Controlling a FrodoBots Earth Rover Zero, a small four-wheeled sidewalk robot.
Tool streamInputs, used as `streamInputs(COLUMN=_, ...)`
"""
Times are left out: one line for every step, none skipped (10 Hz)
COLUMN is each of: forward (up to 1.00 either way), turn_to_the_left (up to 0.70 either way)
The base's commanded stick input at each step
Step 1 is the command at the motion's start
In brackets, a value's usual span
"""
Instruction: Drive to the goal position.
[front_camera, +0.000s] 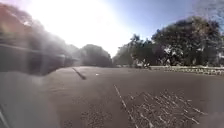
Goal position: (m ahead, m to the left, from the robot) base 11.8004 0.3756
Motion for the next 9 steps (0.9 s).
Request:
streamInputs(forward=1.0, turn_to_the_left=0.0)
streamInputs(forward=1.0, turn_to_the_left=0.0)
streamInputs(forward=1.0, turn_to_the_left=0.0)
streamInputs(forward=1.0, turn_to_the_left=0.0)
streamInputs(forward=1.0, turn_to_the_left=0.0)
streamInputs(forward=1.0, turn_to_the_left=0.0)
streamInputs(forward=1.0, turn_to_the_left=0.0)
streamInputs(forward=1.0, turn_to_the_left=0.0)
streamInputs(forward=1.0, turn_to_the_left=0.0)
